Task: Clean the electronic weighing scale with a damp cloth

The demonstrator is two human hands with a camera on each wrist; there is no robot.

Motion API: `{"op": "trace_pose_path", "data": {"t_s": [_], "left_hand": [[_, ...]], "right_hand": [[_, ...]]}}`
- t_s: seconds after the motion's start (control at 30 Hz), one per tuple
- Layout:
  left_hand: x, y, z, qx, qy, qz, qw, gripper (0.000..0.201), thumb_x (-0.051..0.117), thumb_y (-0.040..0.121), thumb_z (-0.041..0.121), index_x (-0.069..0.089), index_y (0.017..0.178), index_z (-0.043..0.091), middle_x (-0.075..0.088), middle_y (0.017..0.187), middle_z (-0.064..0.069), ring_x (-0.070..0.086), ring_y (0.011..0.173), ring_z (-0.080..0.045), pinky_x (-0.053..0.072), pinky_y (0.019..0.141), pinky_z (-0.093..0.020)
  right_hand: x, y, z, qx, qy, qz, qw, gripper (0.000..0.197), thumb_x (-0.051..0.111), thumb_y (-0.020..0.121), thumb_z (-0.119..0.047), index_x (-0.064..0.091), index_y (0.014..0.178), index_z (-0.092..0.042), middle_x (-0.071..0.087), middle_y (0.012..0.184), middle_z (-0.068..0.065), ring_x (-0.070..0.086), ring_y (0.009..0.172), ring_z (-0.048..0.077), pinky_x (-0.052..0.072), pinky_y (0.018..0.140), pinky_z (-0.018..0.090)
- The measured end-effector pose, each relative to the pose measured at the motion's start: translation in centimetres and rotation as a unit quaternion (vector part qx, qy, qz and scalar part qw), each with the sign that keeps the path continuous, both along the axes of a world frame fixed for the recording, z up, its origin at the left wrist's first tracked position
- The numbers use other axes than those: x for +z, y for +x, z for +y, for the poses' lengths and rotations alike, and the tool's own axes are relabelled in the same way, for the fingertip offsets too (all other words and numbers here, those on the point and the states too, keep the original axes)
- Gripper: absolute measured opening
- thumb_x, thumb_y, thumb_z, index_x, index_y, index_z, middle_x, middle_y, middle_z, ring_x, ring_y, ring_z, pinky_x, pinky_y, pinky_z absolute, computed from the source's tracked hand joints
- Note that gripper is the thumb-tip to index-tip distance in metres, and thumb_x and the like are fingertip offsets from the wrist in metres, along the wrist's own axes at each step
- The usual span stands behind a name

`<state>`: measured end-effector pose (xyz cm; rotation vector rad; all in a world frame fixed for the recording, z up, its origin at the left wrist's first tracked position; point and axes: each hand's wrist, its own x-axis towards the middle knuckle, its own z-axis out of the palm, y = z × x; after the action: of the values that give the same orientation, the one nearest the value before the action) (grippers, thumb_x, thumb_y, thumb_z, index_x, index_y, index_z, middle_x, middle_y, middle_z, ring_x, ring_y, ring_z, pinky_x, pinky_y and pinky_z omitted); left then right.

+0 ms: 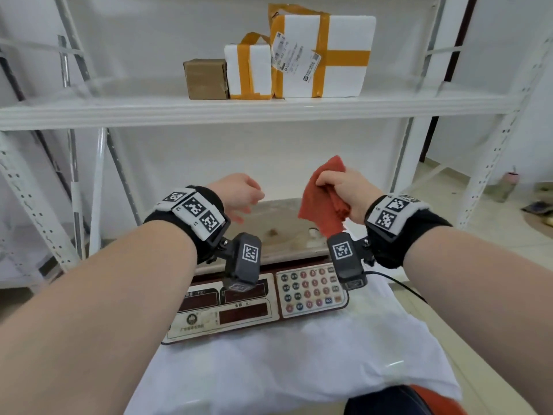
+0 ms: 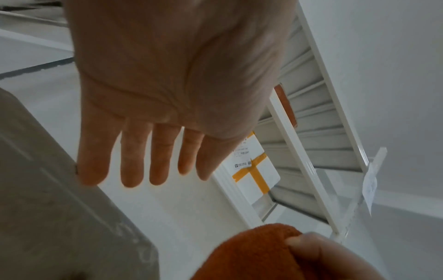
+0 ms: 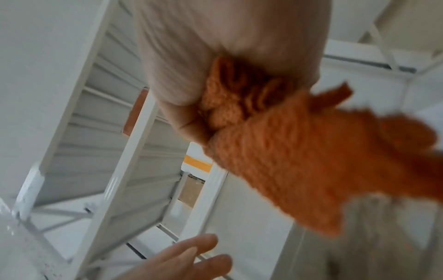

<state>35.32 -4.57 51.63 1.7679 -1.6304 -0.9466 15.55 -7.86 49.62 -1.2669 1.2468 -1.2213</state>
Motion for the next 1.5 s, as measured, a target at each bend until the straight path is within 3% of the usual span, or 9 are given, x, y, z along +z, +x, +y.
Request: {"op": "trace_pose_path", "data": {"t_s": [0.1, 0.2, 0.37, 0.6, 0.77, 0.87, 1.03, 1.27, 1.5], "left_hand": [[-1.2, -0.3, 0.0, -0.021, -0.021, -0.098, 0.995, 0.027, 0.052, 0.094, 0.018, 0.057, 0.119, 0.011, 0.06, 0.112, -0.006, 0.059, 0.107, -0.023, 0.051, 0.092, -0.04], [-2.2, -0.4, 0.1, -0.038, -0.046, -0.186, 0.981, 0.026, 0.054, 0.092, 0.02, 0.063, 0.114, 0.01, 0.062, 0.116, -0.007, 0.057, 0.109, -0.022, 0.044, 0.087, -0.028], [-3.8, 0.1, 0.4, -0.079, -0.058, -0.251, 0.963, 0.025, 0.059, 0.09, 0.022, 0.064, 0.113, 0.012, 0.063, 0.118, -0.004, 0.056, 0.109, -0.019, 0.041, 0.091, -0.026], [-6.5, -0.6, 1.3, -0.163, -0.076, -0.336, 0.925, 0.031, 0.055, 0.09, 0.024, 0.063, 0.12, 0.022, 0.06, 0.126, 0.004, 0.05, 0.122, -0.017, 0.039, 0.103, -0.029], [-8.0, -1.2, 1.6, -0.188, -0.098, -0.4, 0.892, 0.035, 0.054, 0.09, 0.03, 0.058, 0.125, 0.032, 0.057, 0.129, 0.004, 0.036, 0.127, -0.023, 0.038, 0.103, -0.041], [-8.4, -1.3, 1.8, -0.195, -0.114, -0.409, 0.884, 0.034, 0.053, 0.09, 0.027, 0.06, 0.123, 0.031, 0.059, 0.127, 0.002, 0.042, 0.125, -0.023, 0.04, 0.102, -0.04], [-8.8, -1.5, 1.9, -0.192, -0.129, -0.413, 0.881, 0.034, 0.055, 0.091, 0.027, 0.061, 0.124, 0.029, 0.06, 0.127, 0.002, 0.043, 0.126, -0.021, 0.04, 0.102, -0.038], [-9.2, -1.6, 1.5, -0.189, -0.134, -0.418, 0.879, 0.031, 0.055, 0.089, 0.028, 0.065, 0.118, 0.029, 0.065, 0.12, 0.005, 0.049, 0.12, -0.02, 0.043, 0.098, -0.039], [-9.6, -1.5, 1.4, -0.178, -0.132, -0.398, 0.89, 0.03, 0.055, 0.09, 0.027, 0.065, 0.119, 0.027, 0.063, 0.124, 0.007, 0.048, 0.123, -0.018, 0.042, 0.101, -0.037]], "right_hand": [[-1.0, -1.1, -0.3, -0.051, -0.045, 0.172, 0.983, 0.021, 0.077, 0.064, -0.024, 0.061, 0.075, -0.018, 0.063, 0.083, 0.008, 0.062, 0.085, 0.028, 0.05, 0.078, 0.04], [-1.4, -1.9, 0.2, -0.1, -0.064, 0.431, 0.895, 0.019, 0.066, 0.078, -0.016, 0.054, 0.092, -0.01, 0.056, 0.088, 0.004, 0.055, 0.089, 0.022, 0.042, 0.073, 0.029], [-2.8, -1.0, 0.7, -0.037, -0.065, 0.593, 0.802, 0.029, 0.037, 0.095, -0.013, 0.044, 0.067, -0.009, 0.054, 0.071, 0.005, 0.061, 0.091, 0.03, 0.038, 0.069, 0.03], [-6.1, 0.9, 0.4, 0.085, 0.035, 0.604, 0.792, 0.03, 0.059, 0.085, -0.032, 0.067, 0.093, -0.004, 0.063, 0.086, 0.009, 0.061, 0.09, 0.027, 0.044, 0.067, 0.026], [-7.3, 0.3, 0.9, 0.045, 0.01, 0.572, 0.819, 0.036, 0.054, 0.087, -0.038, 0.067, 0.116, -0.019, 0.05, 0.132, 0.012, 0.05, 0.119, 0.028, 0.039, 0.101, 0.034], [-8.3, 0.1, 0.9, 0.037, 0.008, 0.518, 0.854, 0.036, 0.056, 0.085, -0.041, 0.069, 0.111, -0.02, 0.063, 0.118, 0.011, 0.06, 0.104, 0.027, 0.047, 0.093, 0.035], [-9.1, 1.3, 1.2, 0.0, 0.0, 0.606, 0.795, 0.048, 0.038, 0.091, -0.05, 0.061, 0.118, -0.018, 0.041, 0.12, 0.016, 0.053, 0.102, 0.038, 0.043, 0.095, 0.039], [-9.8, 3.1, 2.5, 0.082, -0.07, 0.588, 0.802, 0.038, 0.035, 0.096, -0.031, 0.059, 0.118, -0.013, 0.037, 0.121, 0.015, 0.04, 0.111, 0.034, 0.035, 0.102, 0.04], [-9.2, 0.5, 1.8, -0.014, 0.014, 0.609, 0.793, 0.038, 0.028, 0.1, -0.019, 0.051, 0.126, -0.003, 0.038, 0.102, 0.017, 0.037, 0.121, 0.033, 0.034, 0.101, 0.041]]}}
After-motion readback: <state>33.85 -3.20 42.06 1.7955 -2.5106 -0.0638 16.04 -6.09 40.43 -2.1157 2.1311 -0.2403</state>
